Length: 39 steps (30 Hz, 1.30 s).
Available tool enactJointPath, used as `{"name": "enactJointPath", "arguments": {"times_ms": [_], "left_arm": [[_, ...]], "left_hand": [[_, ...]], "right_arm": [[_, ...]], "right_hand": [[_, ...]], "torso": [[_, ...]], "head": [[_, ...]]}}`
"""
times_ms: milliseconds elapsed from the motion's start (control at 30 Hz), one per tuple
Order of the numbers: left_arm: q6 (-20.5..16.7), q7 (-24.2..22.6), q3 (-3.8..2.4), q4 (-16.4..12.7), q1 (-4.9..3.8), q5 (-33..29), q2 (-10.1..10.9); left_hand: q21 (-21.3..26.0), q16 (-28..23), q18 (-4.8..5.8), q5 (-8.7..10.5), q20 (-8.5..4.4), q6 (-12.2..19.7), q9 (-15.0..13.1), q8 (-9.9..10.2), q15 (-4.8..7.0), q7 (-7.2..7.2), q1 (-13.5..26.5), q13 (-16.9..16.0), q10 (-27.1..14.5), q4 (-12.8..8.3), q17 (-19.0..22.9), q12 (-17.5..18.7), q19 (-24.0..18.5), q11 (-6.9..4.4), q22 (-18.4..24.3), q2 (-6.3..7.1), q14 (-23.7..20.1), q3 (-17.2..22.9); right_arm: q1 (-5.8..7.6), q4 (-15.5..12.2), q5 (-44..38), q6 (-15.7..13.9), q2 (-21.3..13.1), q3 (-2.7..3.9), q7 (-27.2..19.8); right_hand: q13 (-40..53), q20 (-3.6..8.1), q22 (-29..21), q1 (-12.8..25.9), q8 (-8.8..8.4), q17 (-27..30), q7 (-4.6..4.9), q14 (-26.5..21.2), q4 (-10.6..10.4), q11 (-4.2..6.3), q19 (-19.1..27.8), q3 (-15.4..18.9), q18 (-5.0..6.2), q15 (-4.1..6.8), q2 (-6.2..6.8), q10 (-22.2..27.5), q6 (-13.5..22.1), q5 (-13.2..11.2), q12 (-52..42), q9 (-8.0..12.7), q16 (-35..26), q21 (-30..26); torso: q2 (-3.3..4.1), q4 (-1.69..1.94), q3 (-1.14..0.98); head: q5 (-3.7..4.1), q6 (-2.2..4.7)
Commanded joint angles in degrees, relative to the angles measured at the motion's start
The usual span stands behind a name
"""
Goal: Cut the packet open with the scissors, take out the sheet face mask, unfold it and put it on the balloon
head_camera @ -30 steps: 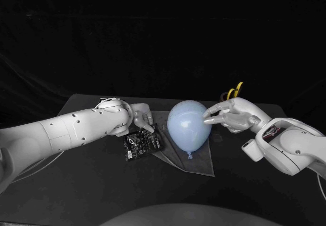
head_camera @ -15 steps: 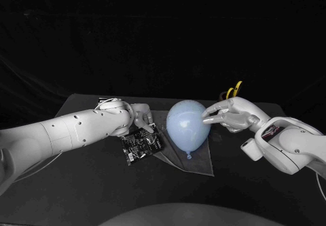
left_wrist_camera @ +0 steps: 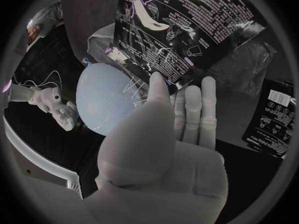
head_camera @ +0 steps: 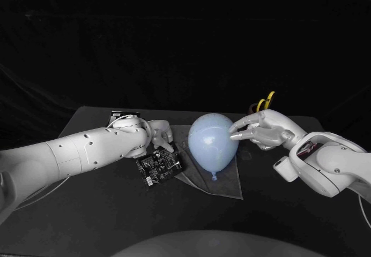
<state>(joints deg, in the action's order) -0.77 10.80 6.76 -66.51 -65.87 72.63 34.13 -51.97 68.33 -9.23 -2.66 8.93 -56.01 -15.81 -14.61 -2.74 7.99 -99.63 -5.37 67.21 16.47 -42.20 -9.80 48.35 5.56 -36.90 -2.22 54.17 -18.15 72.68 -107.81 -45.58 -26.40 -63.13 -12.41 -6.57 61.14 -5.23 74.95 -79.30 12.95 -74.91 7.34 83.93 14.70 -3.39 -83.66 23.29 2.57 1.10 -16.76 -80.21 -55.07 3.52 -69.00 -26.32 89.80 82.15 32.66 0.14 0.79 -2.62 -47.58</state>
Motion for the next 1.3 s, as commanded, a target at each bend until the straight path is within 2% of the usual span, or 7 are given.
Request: {"name": "enactJointPath", "arguments": {"times_ms": [33,67,267,400,800,1033,1300], "left_arm": [[2.1,-0.4,0.24,-0.6,0.59,-1.3,0.0],[2.1,-0.4,0.16,-0.7,0.58,-1.5,0.1],[2.9,-0.4,-0.22,-1.9,0.39,-3.8,1.2],[3.4,-0.4,-0.49,-2.7,0.19,-6.1,2.0],[3.2,-0.9,-2.13,-5.9,-1.43,-11.2,5.1],[2.6,-1.2,-2.42,-6.3,-2.51,-13.1,5.5],[5.0,-0.6,-2.45,-6.1,-2.74,-13.8,5.4]], "left_hand": [[-1.2,1.3,-0.72,-0.12,-0.01,-0.8,-0.1,-0.2,0.28,-0.02,-0.4,-0.1,0.7,-0.1,-1.4,0.1,-0.6,-0.15,-1.0,-0.92,1.6,-0.5],[-1.2,1.3,-0.72,-0.12,-0.01,-0.8,-0.1,-0.2,0.28,-0.02,-0.4,-0.1,0.7,-0.1,-1.4,0.1,-0.6,-0.15,-1.0,-0.92,1.6,-0.5],[-5.8,6.2,-1.16,-0.16,-0.67,-4.8,-1.2,-2.0,2.07,-0.86,-6.9,-0.5,4.1,-1.8,-7.5,-0.6,-1.3,-1.92,-4.4,-5.63,8.0,2.4],[-8.3,7.1,-1.2,-0.1,-1.46,-5.8,-1.8,-2.5,2.61,-0.95,-7.0,-0.8,5.4,-4.9,-8.9,-0.7,-2.3,-2.51,-6.4,-6.79,9.7,5.5],[-9.8,6.2,-1.12,-0.14,-1.76,-5.8,-2.3,-2.6,2.68,-1.06,-6.9,-0.9,5.7,-5.3,-6.9,-0.6,-3.5,-2.53,-7.7,-6.49,8.4,6.6],[-10.3,5.5,-1.08,-0.14,-1.76,-5.1,-2.3,-2.3,2.48,-0.9,-6.7,-0.7,5.3,-4.8,-5.3,0.0,-4.1,-2.23,-8.2,-7.02,7.7,7.4],[-10.9,4.1,-0.99,-0.13,-1.44,-3.3,-2.3,-1.6,1.78,-0.26,-6.7,0.0,4.1,-3.8,-2.4,1.4,-5.1,-1.41,-8.8,-7.7,5.9,9.1]], "right_arm": [[-0.02,-0.1,-0.4,0.8,0.0,0.02,-0.4],[-0.02,-0.1,-0.4,0.8,0.0,0.02,-0.4],[-0.02,-0.1,-0.4,0.9,0.0,0.02,-0.4],[-0.02,0.0,-0.4,0.9,0.1,0.02,-0.5],[-0.03,0.6,-0.3,0.9,0.2,0.02,-0.6],[-0.03,0.8,-0.2,1.1,0.4,0.02,-0.7],[-0.03,0.8,0.1,1.4,0.5,0.01,-0.8]], "right_hand": [[18.2,0.05,12.5,-0.2,-0.35,-15.1,0.25,6.1,-0.1,0.59,-2.3,-0.4,-0.67,-0.15,-0.18,-3.7,0.2,-0.2,-11.4,-0.1,0.2,-0.2],[18.2,0.05,12.5,-0.2,-0.35,-15.1,0.25,6.1,-0.1,0.59,-2.3,-0.4,-0.67,-0.15,-0.18,-3.7,0.2,-0.2,-11.4,-0.1,0.2,-0.2],[18.2,0.05,12.5,-0.2,-0.35,-15.1,0.25,6.1,-0.1,0.59,-2.3,-0.4,-0.67,-0.15,-0.18,-3.7,0.2,-0.2,-11.4,-0.1,0.2,-0.2],[18.1,0.05,12.5,-0.1,-0.37,-15.1,0.25,6.1,-0.2,0.59,-2.2,-0.6,-0.65,-0.15,-0.19,-3.7,0.1,-0.2,-11.4,-0.2,0.2,-0.3],[18.2,0.05,12.5,0.0,-0.45,-15.1,0.25,6.1,-0.5,0.59,-2.1,-0.9,-0.61,-0.15,-0.19,-3.7,0.1,-0.3,-11.3,-0.2,0.2,-0.5],[18.1,0.04,12.4,0.1,-0.5,-15.1,0.26,6.1,-0.7,0.58,-2.1,-1.1,-0.59,-0.16,-0.18,-3.6,0.1,-0.3,-11.2,-0.3,0.2,-0.6],[18.1,0.04,12.4,0.2,-0.57,-15.1,0.27,6.1,-0.9,0.57,-2.0,-1.2,-0.55,-0.16,-0.17,-3.6,0.2,-0.3,-11.2,-0.3,0.2,-0.7]], "torso": [[-0.08,0.0,-0.03],[-0.09,-0.01,-0.05],[-0.11,-0.02,-0.06],[-0.13,0.01,-0.04],[-0.09,0.08,-0.02],[-0.04,-0.06,-0.04],[-0.08,-0.08,-0.09]], "head": [[-0.05,-0.09],[-0.06,-0.12],[-0.12,-0.12],[-0.05,-0.02],[0.01,0.45],[-0.19,0.53],[-0.14,0.38]]}}
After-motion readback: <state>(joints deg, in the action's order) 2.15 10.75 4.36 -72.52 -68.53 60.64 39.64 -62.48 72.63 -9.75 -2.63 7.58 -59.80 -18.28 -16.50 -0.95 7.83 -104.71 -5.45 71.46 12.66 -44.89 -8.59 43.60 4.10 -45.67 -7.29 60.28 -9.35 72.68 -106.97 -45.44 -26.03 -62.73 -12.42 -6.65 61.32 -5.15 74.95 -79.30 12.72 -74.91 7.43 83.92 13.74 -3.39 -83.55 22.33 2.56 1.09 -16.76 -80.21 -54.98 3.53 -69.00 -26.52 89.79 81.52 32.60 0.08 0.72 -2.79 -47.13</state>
